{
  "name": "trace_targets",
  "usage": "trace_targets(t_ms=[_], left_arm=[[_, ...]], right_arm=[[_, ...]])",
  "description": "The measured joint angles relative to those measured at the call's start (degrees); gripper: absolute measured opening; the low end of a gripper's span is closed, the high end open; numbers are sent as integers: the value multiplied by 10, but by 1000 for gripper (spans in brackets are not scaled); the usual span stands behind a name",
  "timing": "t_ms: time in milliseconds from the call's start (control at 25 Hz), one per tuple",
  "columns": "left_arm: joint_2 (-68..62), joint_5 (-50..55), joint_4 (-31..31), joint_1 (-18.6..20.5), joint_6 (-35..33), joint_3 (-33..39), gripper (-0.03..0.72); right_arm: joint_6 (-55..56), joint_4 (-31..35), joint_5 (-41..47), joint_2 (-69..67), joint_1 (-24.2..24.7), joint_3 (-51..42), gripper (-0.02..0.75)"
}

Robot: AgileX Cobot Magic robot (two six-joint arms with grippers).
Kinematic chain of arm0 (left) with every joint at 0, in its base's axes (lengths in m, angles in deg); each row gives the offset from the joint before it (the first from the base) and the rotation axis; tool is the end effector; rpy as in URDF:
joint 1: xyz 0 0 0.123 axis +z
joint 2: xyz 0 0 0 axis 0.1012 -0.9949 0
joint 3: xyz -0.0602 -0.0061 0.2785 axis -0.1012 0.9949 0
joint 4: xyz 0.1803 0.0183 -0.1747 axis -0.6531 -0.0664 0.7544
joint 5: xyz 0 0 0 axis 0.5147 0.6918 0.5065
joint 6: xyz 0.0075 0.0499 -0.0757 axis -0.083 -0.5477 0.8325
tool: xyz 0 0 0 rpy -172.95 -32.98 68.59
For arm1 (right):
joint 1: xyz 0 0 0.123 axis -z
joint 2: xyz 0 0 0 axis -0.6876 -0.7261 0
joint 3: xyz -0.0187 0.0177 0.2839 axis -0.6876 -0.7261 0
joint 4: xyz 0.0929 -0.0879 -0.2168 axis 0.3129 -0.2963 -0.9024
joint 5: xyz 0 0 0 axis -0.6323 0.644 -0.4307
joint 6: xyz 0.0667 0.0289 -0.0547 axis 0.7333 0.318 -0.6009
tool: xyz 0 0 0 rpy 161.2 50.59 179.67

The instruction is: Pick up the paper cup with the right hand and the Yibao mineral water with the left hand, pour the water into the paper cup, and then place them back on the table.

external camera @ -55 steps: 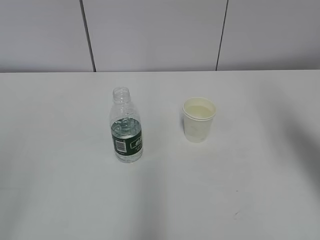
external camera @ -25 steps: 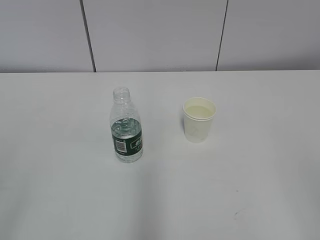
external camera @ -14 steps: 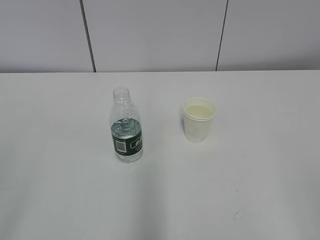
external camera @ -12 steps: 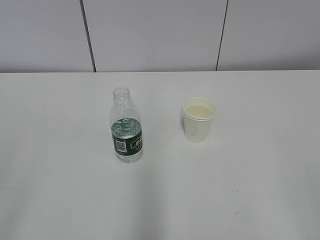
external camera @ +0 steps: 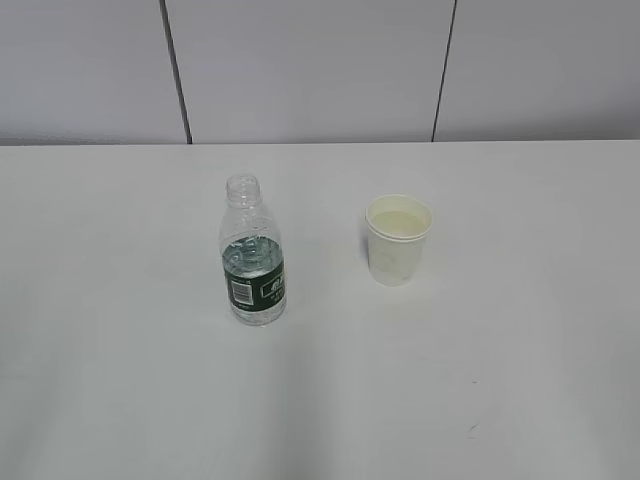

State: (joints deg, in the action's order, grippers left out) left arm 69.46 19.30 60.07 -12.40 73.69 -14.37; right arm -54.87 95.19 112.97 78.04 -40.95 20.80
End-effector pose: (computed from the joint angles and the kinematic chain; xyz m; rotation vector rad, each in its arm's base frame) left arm -0.0111 -0.0123 0.2829 0.1891 2.0565 -0.2381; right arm -0.0107 0.0107 0.2696 -0.1040 2.1075 0.0457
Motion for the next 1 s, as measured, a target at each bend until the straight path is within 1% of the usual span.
trace_targets(t_ms=[1000], left_arm=[[0,0,1,0,0,0,427]], right_arm=[[0,-1,0,0,0,-1,587]])
